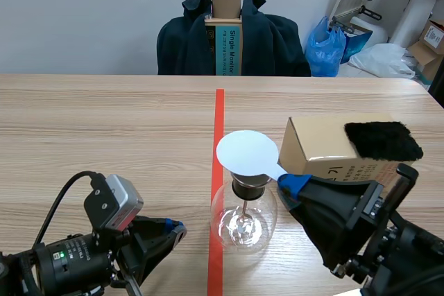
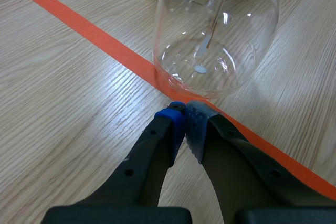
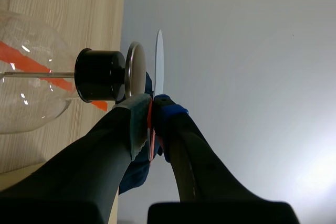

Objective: Do the electroscope experiment.
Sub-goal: 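Move the plate toward and away from the electroscope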

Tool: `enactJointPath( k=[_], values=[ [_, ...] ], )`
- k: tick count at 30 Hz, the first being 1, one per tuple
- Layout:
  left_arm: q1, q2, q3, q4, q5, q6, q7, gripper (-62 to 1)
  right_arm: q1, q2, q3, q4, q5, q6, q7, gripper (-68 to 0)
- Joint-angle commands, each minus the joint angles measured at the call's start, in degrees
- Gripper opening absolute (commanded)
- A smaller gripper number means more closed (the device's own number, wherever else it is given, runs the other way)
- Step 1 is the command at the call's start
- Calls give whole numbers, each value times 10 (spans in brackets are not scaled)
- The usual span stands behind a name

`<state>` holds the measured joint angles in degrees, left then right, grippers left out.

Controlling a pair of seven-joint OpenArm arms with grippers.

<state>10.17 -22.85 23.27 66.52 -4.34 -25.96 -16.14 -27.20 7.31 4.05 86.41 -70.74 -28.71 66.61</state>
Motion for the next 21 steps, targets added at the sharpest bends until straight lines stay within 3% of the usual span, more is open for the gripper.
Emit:
enactJointPath(
  k=[1, 15, 21],
  values=[
    [3, 3, -2, 14, -5, -2, -9, -592, 5, 6, 4, 13, 7, -5, -16, -667],
    [3, 3, -2, 14, -5, -2, -9, -592, 5, 6, 4, 13, 7, -5, -207, -667],
    [3, 3, -2, 14, -5, -2, -9, -592, 5, 6, 4, 13, 7, -4, -260, -667]
  ],
)
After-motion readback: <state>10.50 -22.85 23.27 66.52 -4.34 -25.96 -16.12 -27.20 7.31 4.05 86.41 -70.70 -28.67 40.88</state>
